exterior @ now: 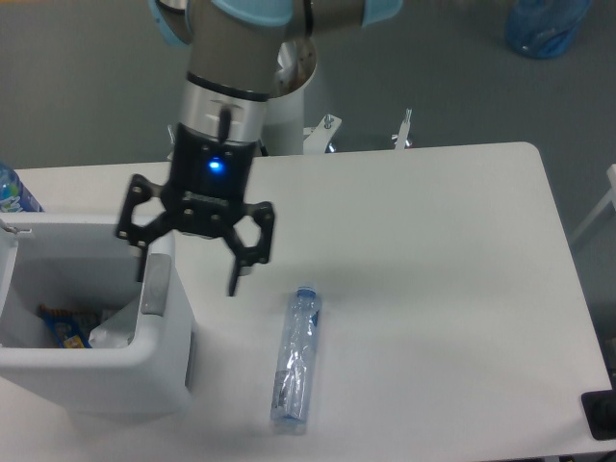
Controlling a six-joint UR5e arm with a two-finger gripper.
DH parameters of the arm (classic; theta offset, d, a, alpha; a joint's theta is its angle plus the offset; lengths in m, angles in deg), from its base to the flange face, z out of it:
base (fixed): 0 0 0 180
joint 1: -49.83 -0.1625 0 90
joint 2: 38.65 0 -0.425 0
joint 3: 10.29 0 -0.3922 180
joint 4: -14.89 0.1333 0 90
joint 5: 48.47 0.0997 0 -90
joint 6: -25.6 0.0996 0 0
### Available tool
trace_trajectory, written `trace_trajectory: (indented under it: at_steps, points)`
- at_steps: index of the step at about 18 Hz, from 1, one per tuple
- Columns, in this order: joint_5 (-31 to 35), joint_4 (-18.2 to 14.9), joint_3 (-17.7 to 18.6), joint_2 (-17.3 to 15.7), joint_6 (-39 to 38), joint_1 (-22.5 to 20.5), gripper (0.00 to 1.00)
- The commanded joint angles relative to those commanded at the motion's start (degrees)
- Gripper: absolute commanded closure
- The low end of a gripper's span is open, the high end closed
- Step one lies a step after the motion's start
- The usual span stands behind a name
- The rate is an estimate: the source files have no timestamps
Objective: Place the trash in the trash can
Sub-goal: 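Move the open gripper over the clear plastic bottle and lower it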
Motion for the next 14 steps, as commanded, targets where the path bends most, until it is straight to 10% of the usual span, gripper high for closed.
trace_trajectory:
  at_steps: [14]
  points:
    - [5.7,0.18,0.17,6.41,13.43,-5.9,0.0]
